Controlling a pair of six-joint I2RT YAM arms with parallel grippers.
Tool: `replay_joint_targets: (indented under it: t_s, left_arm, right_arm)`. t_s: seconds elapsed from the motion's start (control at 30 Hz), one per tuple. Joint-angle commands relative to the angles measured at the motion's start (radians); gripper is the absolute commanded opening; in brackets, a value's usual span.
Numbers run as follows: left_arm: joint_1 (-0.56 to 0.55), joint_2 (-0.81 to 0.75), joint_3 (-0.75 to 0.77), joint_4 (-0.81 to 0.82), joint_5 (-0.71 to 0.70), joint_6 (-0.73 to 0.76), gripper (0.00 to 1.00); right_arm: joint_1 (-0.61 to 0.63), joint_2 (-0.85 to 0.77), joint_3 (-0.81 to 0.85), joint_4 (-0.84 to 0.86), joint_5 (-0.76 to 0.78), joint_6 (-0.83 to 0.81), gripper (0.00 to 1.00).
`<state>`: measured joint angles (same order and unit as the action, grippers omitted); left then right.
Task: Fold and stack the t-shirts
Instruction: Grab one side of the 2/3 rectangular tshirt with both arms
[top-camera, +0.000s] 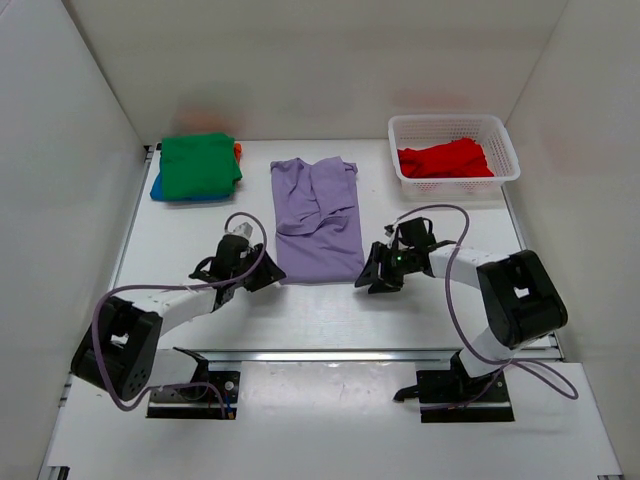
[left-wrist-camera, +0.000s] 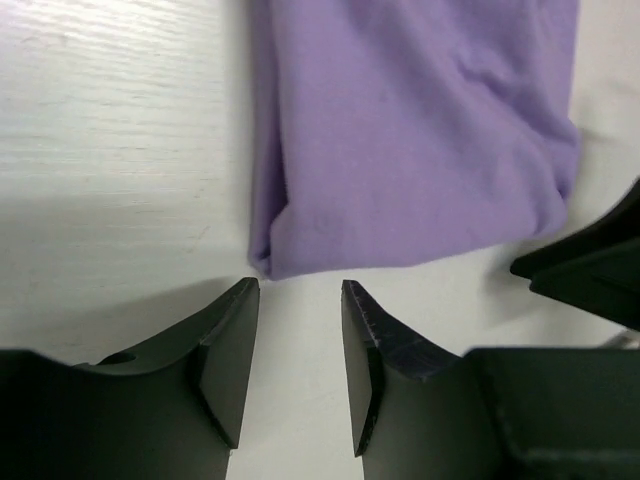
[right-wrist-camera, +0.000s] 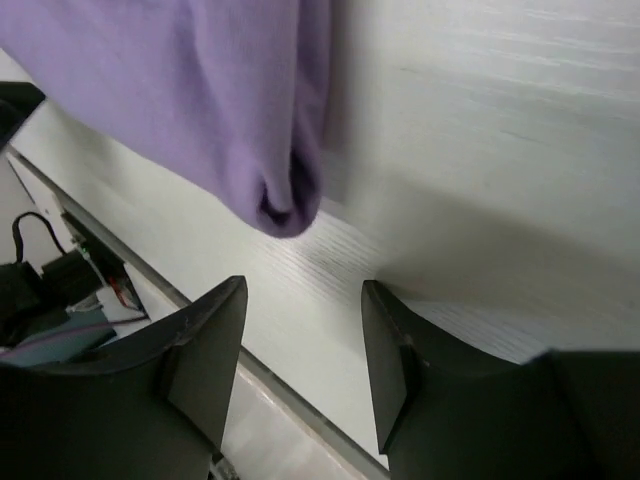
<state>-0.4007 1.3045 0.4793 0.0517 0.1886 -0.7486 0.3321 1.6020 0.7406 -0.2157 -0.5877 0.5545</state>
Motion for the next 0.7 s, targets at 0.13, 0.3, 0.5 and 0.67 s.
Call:
replay_joint_targets:
  t_s: [0.13,0.3,0.5,0.67]
  left_arm:
    - [-0.059,0.091,0.008,0.154,-0.153,-0.130,0.54]
    - [-0.113,0.197,0.062,0.178,-0.126,-0.184,0.53]
    - [-0.112,0.155,0.012,0.189,-0.058,-0.207,0.00]
    - [-0.095,-0.034,0.119,-0.051,-0.049,-0.056,0.00]
  right_arm:
    - [0.031,0.004,-0.033,0.337,0.104,0.194,0.48]
    - [0.028,0.071,0.015,0.346,0.109,0.187,0.33]
    - [0.030,0.015,0.013,0.265,0.072,0.154,0.00]
    - [0.036,-0.201,0.068,0.092,0.085,0.107,0.00]
